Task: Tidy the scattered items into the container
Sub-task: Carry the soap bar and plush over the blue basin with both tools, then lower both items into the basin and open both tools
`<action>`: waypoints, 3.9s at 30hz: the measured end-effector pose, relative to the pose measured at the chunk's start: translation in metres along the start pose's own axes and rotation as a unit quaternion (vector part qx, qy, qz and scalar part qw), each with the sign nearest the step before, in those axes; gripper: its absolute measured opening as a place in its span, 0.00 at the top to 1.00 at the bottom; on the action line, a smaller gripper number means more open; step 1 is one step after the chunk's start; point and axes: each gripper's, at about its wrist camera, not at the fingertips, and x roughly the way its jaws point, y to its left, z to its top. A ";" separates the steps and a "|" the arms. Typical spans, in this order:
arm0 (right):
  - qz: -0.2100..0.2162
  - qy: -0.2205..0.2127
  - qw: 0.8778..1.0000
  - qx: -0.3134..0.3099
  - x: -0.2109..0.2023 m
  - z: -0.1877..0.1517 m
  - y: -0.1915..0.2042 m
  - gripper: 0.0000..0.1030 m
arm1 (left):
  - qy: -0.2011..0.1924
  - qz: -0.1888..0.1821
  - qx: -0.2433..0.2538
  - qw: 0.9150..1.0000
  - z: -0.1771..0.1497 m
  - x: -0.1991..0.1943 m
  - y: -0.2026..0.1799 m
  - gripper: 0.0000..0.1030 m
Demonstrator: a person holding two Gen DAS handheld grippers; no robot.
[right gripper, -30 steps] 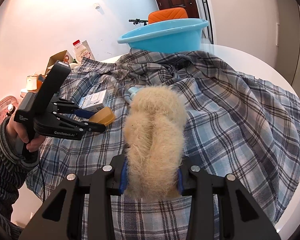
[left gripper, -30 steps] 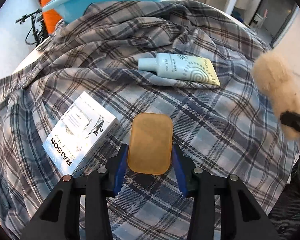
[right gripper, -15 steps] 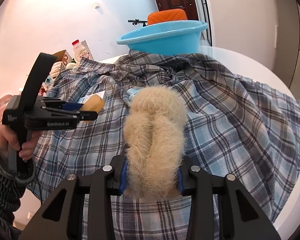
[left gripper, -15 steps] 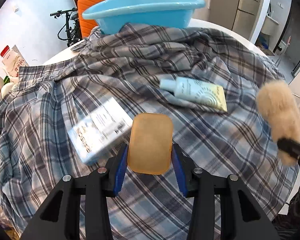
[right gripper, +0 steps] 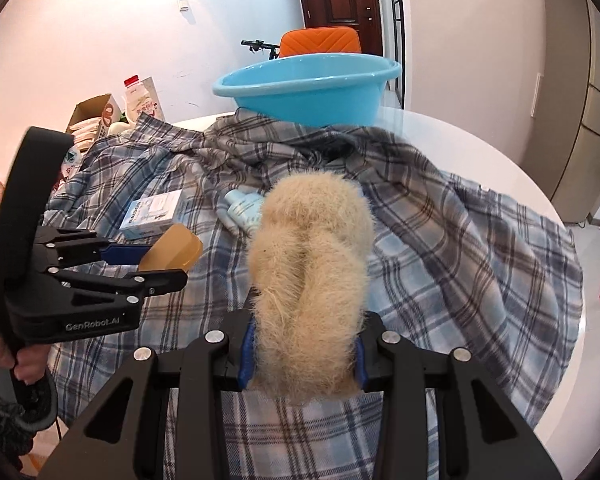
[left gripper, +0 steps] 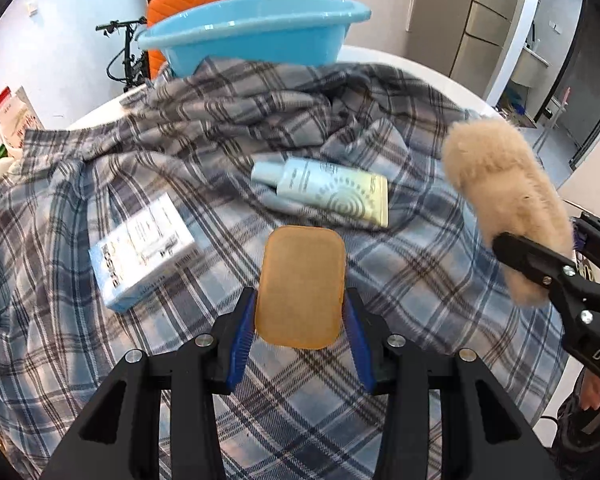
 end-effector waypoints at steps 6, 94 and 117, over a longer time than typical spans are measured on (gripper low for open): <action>0.003 -0.008 1.000 -0.020 -0.001 0.017 0.000 0.65 | -0.018 0.008 0.001 1.000 0.013 -0.013 0.000 0.56; -0.012 0.063 0.998 -0.001 0.214 0.321 -0.059 0.65 | -0.025 0.022 -0.065 0.997 0.341 0.127 0.143 0.56; -0.012 0.071 0.997 0.004 0.215 0.317 -0.063 0.61 | -0.044 0.036 -0.045 0.997 0.341 0.111 0.127 0.25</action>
